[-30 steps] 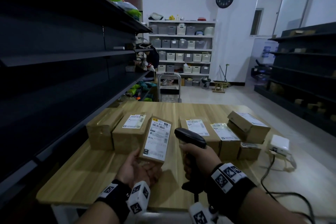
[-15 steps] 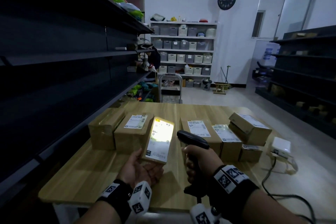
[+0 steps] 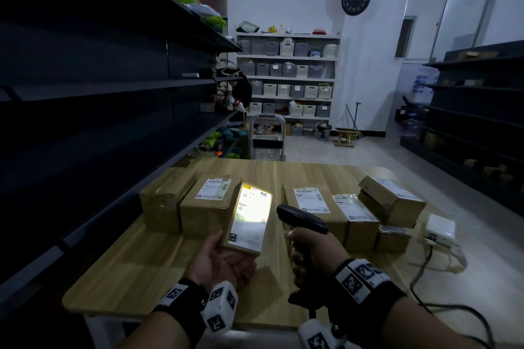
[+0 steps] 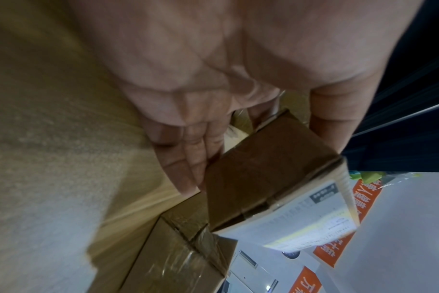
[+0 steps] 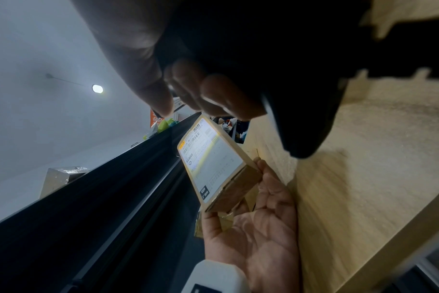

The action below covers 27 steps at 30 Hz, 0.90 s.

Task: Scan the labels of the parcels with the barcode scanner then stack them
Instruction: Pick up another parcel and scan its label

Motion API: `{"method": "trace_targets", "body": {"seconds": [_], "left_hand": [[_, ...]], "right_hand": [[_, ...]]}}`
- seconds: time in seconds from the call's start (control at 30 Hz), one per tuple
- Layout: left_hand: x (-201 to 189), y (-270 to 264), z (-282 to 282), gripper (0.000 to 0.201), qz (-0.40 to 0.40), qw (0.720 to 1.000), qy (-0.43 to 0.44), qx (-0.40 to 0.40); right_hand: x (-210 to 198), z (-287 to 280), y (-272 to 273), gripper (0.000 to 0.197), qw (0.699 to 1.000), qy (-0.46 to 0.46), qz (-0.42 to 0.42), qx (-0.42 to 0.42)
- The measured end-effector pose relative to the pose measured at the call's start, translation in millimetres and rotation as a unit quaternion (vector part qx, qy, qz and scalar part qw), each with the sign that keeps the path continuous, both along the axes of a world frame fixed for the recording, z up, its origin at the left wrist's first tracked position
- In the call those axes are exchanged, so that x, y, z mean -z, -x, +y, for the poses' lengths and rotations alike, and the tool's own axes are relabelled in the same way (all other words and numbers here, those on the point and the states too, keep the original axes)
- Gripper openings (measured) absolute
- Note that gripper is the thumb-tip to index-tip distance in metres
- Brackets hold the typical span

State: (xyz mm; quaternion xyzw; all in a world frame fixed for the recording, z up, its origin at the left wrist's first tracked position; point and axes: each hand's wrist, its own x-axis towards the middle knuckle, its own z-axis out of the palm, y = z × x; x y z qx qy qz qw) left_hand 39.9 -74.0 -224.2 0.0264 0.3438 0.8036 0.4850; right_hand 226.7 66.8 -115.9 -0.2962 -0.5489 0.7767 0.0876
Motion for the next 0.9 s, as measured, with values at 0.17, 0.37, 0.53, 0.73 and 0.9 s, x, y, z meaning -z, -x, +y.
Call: {"method": "trace_targets", "body": {"seconds": [0.17, 0.37, 0.53, 0.73, 0.9], "left_hand": [[-1, 1, 0, 0.069, -0.008, 1.0, 0.008, -0.004], [-5, -1, 2, 0.077, -0.002, 1.0, 0.002, -0.007], [-6, -4, 1, 0.071, -0.006, 1.0, -0.004, -0.01], [-11, -7, -2, 0.069, -0.008, 1.0, -0.01, -0.008], [-9, -8, -3, 0.067, -0.005, 1.0, -0.007, -0.021]], "right_hand": [[1, 0, 1, 0.027, 1.0, 0.005, -0.001, -0.005], [7, 3, 4, 0.043, 1.0, 0.015, 0.009, 0.002], [15, 5, 1, 0.043, 0.999, 0.024, 0.032, 0.009], [30, 23, -6, 0.04, 0.995, 0.081, 0.057, 0.027], [54, 56, -22, 0.053, 0.982, 0.158, 0.095, 0.028]]}}
